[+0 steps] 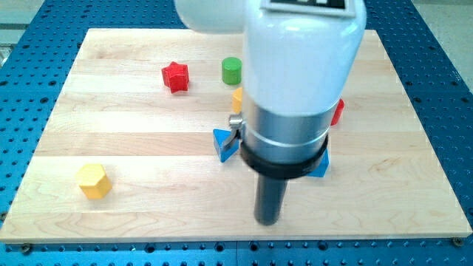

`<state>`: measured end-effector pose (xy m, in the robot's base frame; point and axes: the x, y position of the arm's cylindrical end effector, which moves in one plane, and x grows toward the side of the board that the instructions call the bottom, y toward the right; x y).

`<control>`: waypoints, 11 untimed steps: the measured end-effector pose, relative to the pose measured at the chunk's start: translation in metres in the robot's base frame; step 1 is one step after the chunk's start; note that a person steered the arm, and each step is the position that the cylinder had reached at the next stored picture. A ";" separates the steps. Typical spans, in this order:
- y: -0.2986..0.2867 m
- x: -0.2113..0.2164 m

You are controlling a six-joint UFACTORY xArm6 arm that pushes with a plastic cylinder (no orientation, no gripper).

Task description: Move the blue cube to the bottom left of the red circle

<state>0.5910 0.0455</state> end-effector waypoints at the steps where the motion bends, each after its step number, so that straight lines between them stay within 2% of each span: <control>1: 0.016 -0.060; 2: 0.016 -0.069; 3: 0.006 -0.037; 4: 0.030 -0.019; 5: 0.083 -0.048; 6: 0.053 -0.105; 7: 0.064 -0.106; 8: 0.167 -0.118; 9: 0.235 -0.182; 10: 0.173 -0.247; 11: 0.093 -0.251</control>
